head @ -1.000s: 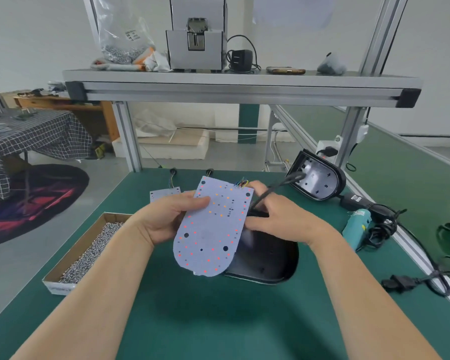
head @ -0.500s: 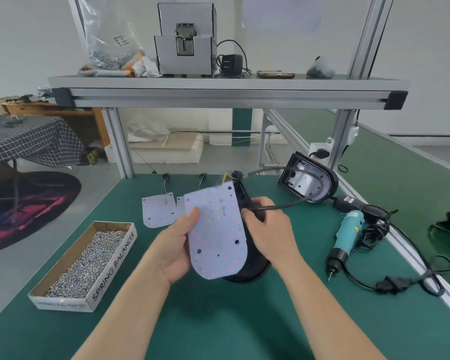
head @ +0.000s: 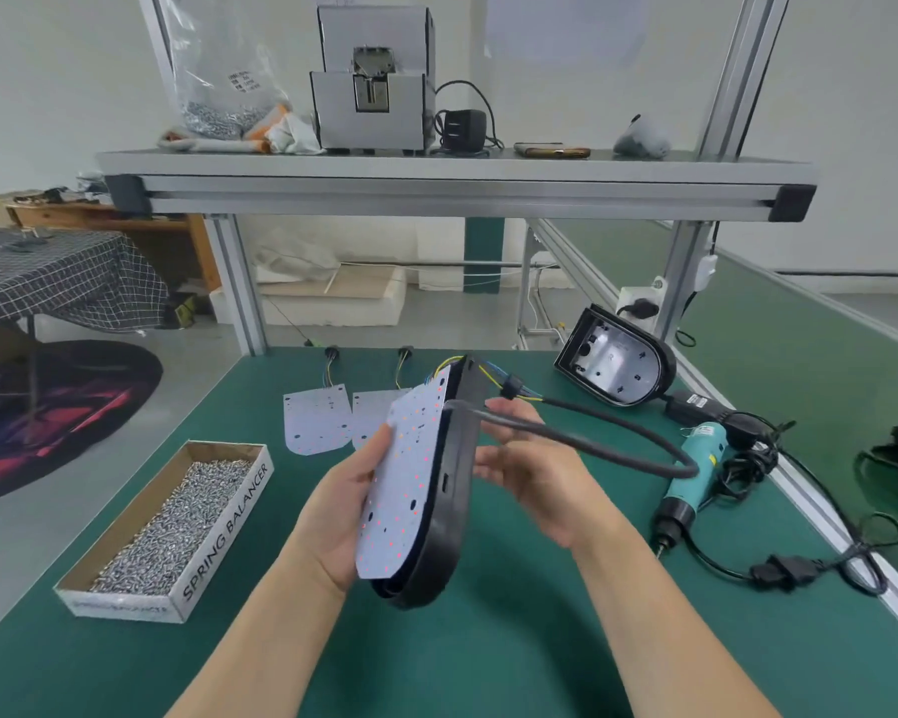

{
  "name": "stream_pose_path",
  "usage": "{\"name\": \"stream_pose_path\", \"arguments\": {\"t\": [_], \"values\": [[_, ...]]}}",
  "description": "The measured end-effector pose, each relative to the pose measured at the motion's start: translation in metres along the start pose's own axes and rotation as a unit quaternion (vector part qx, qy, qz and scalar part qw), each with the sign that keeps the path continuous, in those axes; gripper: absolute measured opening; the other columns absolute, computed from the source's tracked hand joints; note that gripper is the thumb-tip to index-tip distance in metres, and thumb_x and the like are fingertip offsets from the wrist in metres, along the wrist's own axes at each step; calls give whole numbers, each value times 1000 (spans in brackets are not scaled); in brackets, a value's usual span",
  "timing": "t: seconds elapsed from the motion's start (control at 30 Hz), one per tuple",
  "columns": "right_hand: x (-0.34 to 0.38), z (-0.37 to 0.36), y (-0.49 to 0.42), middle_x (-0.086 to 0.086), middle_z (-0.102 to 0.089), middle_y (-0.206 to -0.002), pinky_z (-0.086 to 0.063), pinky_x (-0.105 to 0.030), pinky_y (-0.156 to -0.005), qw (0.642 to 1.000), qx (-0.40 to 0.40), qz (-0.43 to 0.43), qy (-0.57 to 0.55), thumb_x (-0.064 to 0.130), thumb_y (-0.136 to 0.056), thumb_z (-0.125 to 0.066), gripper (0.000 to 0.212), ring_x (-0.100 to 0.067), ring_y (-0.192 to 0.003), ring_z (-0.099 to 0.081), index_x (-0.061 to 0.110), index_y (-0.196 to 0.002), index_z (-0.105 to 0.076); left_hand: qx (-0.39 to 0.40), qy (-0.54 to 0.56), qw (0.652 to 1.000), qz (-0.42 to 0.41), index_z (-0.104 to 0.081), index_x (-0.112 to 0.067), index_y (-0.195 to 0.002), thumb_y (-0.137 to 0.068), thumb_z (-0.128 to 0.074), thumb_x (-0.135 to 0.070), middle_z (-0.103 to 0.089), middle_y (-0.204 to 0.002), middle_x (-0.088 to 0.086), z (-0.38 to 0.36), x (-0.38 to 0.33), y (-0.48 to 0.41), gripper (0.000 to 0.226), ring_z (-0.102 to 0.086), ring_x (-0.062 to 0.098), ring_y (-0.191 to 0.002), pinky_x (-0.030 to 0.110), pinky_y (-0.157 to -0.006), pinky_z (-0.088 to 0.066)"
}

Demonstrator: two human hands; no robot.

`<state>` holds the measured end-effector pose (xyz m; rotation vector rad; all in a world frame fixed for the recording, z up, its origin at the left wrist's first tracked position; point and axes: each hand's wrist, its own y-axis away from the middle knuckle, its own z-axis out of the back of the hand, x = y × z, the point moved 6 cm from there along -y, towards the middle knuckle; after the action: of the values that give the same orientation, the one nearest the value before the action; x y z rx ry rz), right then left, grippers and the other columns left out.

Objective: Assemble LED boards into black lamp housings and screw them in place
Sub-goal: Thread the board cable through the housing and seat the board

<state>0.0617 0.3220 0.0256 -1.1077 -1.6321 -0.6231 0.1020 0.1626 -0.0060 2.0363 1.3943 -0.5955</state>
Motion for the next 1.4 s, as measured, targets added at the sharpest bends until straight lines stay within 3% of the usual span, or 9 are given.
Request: {"name": "stream_pose_path", "arguments": {"t": [0.3, 0.5, 0.63, 0.73, 0.83, 0.9, 1.1, 1.2, 1.4], "values": [[8, -8, -4, 15, -57, -63, -39, -23, -58, 902, -4, 66, 426, 5, -98, -59, 11, -11, -58, -44, 3, -98, -69, 6, 21, 1000, 18, -72, -1, -118, -87, -61, -43, -75, -106, 19, 11, 4, 9, 54, -75, 32, -89, 47, -80, -62], [-1, 57, 4, -3, -65, -101, -46, -31, -71, 583, -70, -162, 793, 6, -91, -48, 19, -27, -88, -60, 16, -99, -63, -45, -4, 997, -61, -64, -7, -132, -86, -59, -46, -71, -119, 12, 29, -34, 18, 61, -72, 29, -94, 49, -92, -54], [12, 77, 10, -1, -48, -82, -40, -31, -66, 515, -131, -238, 813, 0, -84, -49, 22, -24, -75, -52, 15, -70, -39, -42, -4, 991, -123, -70, -10, -126, -93, -53, -46, -70, -124, 11, 44, -61, 24, 51, -73, 26, -99, 47, -86, -61], [17, 73, 2, -8, -53, -99, -45, -32, -71, 582, -128, -200, 778, 6, -94, -47, 15, -30, -85, -57, 8, -79, -52, -42, -19, 992, -114, -80, -11, -104, -92, -52, -44, -77, -103, 8, 51, -57, 24, 45, -76, 24, -87, 38, -66, -62], [25, 41, -9, -11, -71, -107, -45, -28, -55, 916, -140, -100, 364, 27, -104, -50, 27, -19, -69, -66, 7, -106, -68, -75, -51, 991, -103, -81, -13, -99, -88, -57, -45, -78, -95, 8, 57, -46, 21, 42, -76, 24, -78, 36, -62, -61], [36, 18, -16, -14, -75, -102, -33, -21, -41, 991, -94, -72, 63, 36, -105, -49, 37, -11, -52, -56, 4, -118, -65, -85, -64, 991, -83, -81, -12, -101, -89, -57, -45, -77, -97, 10, 58, -37, 20, 43, -76, 26, -80, 37, -63, -61], [73, -24, -22, -9, -68, -77, -34, -15, -40, 991, -12, -49, 127, -7, -97, -55, 29, -6, -48, -51, 5, -122, -61, -66, -55, 994, -67, -78, -9, -108, -91, -56, -40, -77, -102, 11, 54, -29, 18, 43, -75, 25, -88, 47, -83, -62], [80, -34, -20, -12, -70, -93, -47, -19, -47, 980, -2, -20, 196, -9, -96, -57, 31, -14, -52, -63, 12, -119, -55, -49, -58, 994, -82, -80, -15, -84, -94, -51, -46, -73, -72, 1, 43, -33, 22, 43, -73, 16, -64, 31, -62, -62], [73, -63, -9, 3, -63, -98, -59, -42, -78, 856, -56, 170, 485, 0, -98, -49, 40, -18, -75, -73, 27, -126, -57, -31, -119, 990, -66, -80, -16, -85, -105, -33, -39, -76, -87, 3, 34, -25, 22, 55, -74, 17, -89, 31, -81, -59]]}}
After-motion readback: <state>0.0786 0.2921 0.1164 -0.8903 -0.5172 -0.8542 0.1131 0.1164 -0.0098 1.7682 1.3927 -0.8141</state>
